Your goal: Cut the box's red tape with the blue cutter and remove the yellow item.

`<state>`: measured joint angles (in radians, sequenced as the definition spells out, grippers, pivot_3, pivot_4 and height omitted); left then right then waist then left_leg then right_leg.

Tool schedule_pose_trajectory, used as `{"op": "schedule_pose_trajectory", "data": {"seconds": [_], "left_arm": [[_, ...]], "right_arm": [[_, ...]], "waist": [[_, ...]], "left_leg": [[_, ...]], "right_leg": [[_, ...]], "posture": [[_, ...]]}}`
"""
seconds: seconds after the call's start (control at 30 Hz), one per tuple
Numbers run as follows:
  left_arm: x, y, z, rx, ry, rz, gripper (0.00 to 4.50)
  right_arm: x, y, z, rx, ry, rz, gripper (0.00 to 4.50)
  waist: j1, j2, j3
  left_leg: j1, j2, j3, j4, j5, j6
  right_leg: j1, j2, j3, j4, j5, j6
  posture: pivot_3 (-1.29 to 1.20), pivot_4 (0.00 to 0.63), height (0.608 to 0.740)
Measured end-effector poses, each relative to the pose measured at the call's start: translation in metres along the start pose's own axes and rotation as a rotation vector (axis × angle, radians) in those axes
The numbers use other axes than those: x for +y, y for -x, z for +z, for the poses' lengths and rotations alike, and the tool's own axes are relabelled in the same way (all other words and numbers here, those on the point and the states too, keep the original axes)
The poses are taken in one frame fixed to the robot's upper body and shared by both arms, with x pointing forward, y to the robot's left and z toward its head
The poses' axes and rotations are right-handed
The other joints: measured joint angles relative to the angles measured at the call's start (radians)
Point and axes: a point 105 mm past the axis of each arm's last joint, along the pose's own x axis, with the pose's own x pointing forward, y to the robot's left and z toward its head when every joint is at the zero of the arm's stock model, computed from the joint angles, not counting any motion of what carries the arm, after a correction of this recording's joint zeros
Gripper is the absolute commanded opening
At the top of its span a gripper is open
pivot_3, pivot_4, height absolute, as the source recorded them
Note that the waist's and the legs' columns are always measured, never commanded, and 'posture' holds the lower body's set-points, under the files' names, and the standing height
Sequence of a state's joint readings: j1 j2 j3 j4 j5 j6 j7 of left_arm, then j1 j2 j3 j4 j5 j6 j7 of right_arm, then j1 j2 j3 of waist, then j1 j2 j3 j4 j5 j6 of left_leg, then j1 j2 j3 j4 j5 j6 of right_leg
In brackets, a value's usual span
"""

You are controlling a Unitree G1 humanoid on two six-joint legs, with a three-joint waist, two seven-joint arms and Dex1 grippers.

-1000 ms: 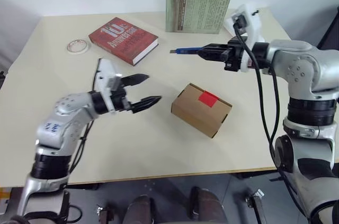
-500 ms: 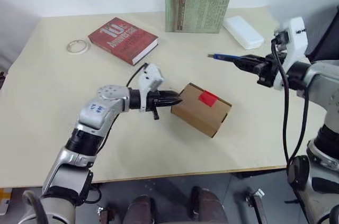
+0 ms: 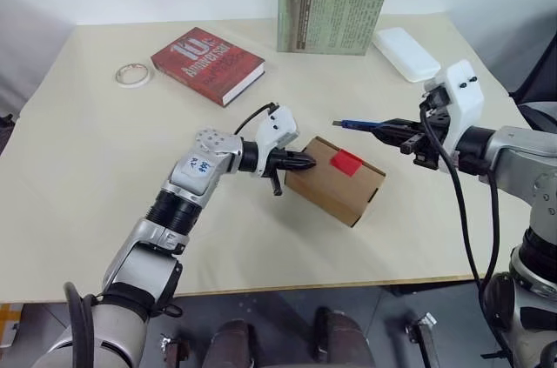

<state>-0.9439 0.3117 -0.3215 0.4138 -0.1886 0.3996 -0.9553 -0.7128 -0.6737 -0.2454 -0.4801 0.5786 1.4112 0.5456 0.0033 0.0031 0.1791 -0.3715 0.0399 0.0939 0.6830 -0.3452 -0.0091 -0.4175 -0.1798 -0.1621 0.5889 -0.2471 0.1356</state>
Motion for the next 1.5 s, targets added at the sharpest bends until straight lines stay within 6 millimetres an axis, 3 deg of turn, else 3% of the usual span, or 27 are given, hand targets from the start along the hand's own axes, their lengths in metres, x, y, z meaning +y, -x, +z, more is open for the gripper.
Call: {"op": "schedule_pose_trajectory", "data": {"seconds": [0.13, 0.47, 0.77, 0.93, 1.5], "left_arm": [[0.001, -0.006, 0.002, 0.02, -0.053, -0.019, 0.03], [0.005, -0.007, 0.001, 0.03, -0.066, -0.021, 0.03], [0.007, -0.006, 0.001, 0.028, -0.059, -0.01, 0.03], [0.008, -0.005, 0.0, 0.028, -0.057, -0.003, 0.03], [0.01, -0.005, 0.0, 0.032, -0.052, 0.013, 0.03]], "right_arm": [[-0.002, -0.008, -0.01, 0.032, -0.008, 0.011, 0.17], [-0.004, -0.007, -0.019, 0.057, -0.015, 0.018, 0.17], [0.002, -0.004, -0.018, 0.05, -0.016, 0.07, 0.17], [-0.002, -0.004, -0.034, 0.082, -0.039, 0.056, 0.17], [-0.007, 0.013, -0.032, 0.136, 0.023, 0.041, 0.17]], "waist": [[-0.001, 0.0, 0.0], [-0.001, -0.001, 0.0], [-0.002, -0.001, 0.0], [-0.001, -0.001, -0.001], [0.002, -0.001, -0.001]], "left_leg": [[0.0, 0.0, 0.0, 0.0, 0.0, 0.0], [0.001, 0.0, 0.0, 0.001, 0.0, 0.001], [0.001, 0.0, 0.0, 0.001, 0.0, 0.001], [0.001, 0.0, 0.0, 0.001, 0.0, 0.001], [0.001, 0.0, 0.0, 0.002, 0.0, 0.001]], "right_leg": [[0.0, 0.0, 0.0, 0.0, 0.0, 0.0], [0.001, 0.0, 0.0, 0.001, 0.0, 0.0], [0.001, 0.0, 0.001, 0.001, 0.0, 0.0], [0.001, 0.0, 0.001, 0.001, 0.0, 0.0], [0.001, 0.0, 0.001, 0.0, 0.0, 0.0]], "posture": [[0.0, 0.15, 0.74], [0.0, 0.15, 0.74], [0.0, 0.15, 0.74], [0.0, 0.15, 0.74], [0.0, 0.15, 0.74]]}}
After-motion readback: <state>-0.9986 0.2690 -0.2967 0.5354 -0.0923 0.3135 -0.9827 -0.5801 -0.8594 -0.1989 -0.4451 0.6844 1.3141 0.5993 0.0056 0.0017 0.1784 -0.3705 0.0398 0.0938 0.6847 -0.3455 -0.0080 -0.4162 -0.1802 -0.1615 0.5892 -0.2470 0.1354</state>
